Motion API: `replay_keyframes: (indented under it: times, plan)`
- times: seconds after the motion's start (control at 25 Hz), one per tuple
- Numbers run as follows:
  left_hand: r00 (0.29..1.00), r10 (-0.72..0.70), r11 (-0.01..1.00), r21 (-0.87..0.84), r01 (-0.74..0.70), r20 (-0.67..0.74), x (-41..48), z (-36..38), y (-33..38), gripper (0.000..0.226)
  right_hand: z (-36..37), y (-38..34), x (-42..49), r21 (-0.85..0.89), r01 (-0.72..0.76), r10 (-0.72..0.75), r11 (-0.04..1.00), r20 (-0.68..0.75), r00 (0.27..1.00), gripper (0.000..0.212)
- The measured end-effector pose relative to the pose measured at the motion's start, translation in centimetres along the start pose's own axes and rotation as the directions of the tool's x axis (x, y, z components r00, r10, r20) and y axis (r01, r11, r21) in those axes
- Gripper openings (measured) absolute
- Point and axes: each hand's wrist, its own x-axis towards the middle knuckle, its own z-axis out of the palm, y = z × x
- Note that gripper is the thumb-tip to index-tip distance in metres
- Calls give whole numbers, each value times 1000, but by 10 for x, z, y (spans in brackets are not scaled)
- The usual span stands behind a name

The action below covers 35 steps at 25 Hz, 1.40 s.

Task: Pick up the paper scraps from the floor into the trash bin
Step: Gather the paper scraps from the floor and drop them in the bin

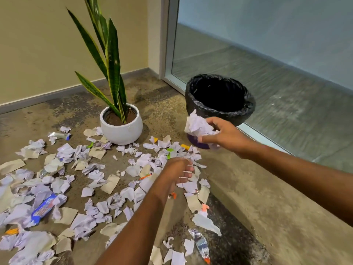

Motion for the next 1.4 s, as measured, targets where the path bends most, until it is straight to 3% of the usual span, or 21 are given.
replay_keyframes:
  times: [0.2,0.44,0.52,0.64,0.88,1.0,1.12,1.2,1.28,1.36,1.4]
  plan:
    - [999,-23,1000,-12,22,-42,8,18,-5,24,-63,-36,40,79,103,-85,991,-209,974,48]
    - [996,-48,999,1,48,-70,9,17,-25,18,-90,-3,89,-31,-126,113,991,-281,953,35]
    - [996,-53,999,-4,53,-75,10,12,-32,20,-89,4,95,-81,-144,113,986,-305,945,45]
    - [995,-64,998,-17,63,-74,12,3,-42,21,-88,6,98,-22,-146,131,989,-328,936,61]
    - [996,-61,998,-33,59,-59,7,-12,-54,19,-96,0,92,-108,-123,52,987,-507,860,18]
    - [996,-49,998,38,52,-77,7,-16,-60,16,-92,-3,79,-78,-114,53,990,-546,836,21]
    - [993,28,984,177,-7,-116,9,-24,-73,14,-61,-2,43,-167,-95,14,981,-430,903,35]
    - [982,136,947,310,-89,-134,8,-27,-84,20,-32,11,14,-293,-129,57,947,-243,968,39]
    - [963,251,877,444,-183,-100,8,-26,-94,31,-8,32,-10,-414,-164,162,895,-41,986,35]
    - [930,356,709,676,-204,-94,4,-19,-101,36,17,61,-27,-465,-197,274,863,104,956,28]
    - [904,416,555,814,-171,-94,3,-15,-104,40,32,81,-34,-482,-230,334,845,140,932,31]
